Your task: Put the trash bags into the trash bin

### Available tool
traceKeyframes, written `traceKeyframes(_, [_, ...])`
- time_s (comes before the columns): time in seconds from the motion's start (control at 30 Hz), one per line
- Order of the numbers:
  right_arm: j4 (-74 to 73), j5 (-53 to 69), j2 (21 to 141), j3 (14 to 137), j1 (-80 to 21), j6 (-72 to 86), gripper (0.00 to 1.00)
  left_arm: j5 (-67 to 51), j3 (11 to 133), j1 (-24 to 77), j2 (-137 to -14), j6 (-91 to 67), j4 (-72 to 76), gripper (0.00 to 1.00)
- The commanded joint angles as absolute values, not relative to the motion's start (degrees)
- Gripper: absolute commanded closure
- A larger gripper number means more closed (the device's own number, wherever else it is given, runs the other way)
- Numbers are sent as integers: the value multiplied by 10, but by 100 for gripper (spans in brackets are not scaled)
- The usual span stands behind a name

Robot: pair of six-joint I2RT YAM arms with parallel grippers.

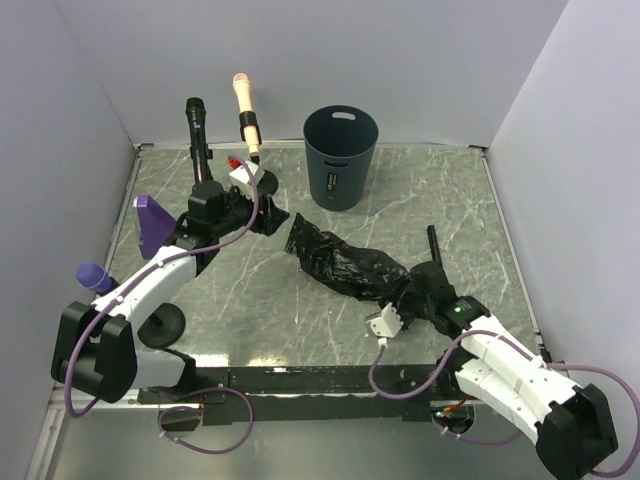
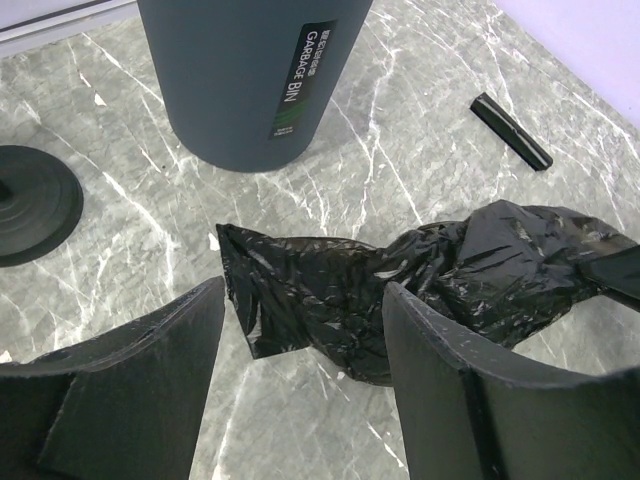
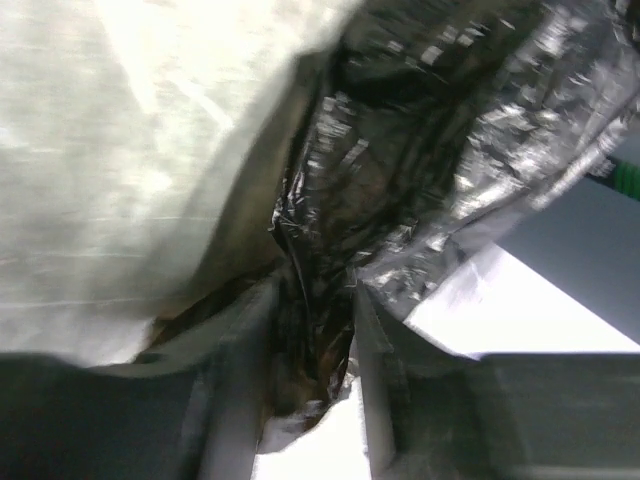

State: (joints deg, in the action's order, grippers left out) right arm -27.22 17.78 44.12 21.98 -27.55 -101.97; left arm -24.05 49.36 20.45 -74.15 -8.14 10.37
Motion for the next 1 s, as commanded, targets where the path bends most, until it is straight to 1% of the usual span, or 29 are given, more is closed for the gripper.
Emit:
traceKeyframes(0.0, [-204,141,479,268,-294,-961,69,-239,506,204,-745,-82,129,31])
traceKeyframes(0.07, [-256,155,502,333,-299,-902,77,-241,508,204,-746,-83,126,32])
traceKeyframes(0.13, [-335,188,527,412,-300,-834,80,-249,512,204,-743,-80,120,32])
traceKeyframes(0.23, [-460,255,591,558,-299,-689,90,-269,511,204,-733,-77,118,32])
traceKeyframes(0.3, [-520,289,637,645,-297,-605,100,-290,514,204,-727,-61,99,32])
traceKeyframes(0.43, [-562,374,701,750,-285,-476,100,-322,501,204,-698,-33,91,33])
traceKeyframes(0.53, [-548,388,726,788,-279,-407,100,-336,487,204,-667,-24,88,34])
traceKeyframes(0.57, [-538,395,732,798,-267,-386,100,-331,484,205,-651,-27,87,33])
traceKeyframes(0.63, [-519,439,750,830,-234,-335,100,-309,469,206,-623,-33,95,31])
traceKeyframes(0.73, [-515,514,808,909,-186,-222,100,-358,456,207,-593,-7,88,31])
traceKeyframes(0.8, [-495,574,838,937,-161,-126,100,-375,454,214,-588,39,67,31])
traceKeyframes(0.83, [-458,610,849,932,-144,-67,100,-374,447,219,-586,54,65,30])
traceKeyframes(0.9, [-335,705,853,883,-120,100,100,-371,422,231,-585,100,96,27])
traceKeyframes(0.97, [-231,736,846,840,-116,192,100,-367,404,250,-595,165,122,22])
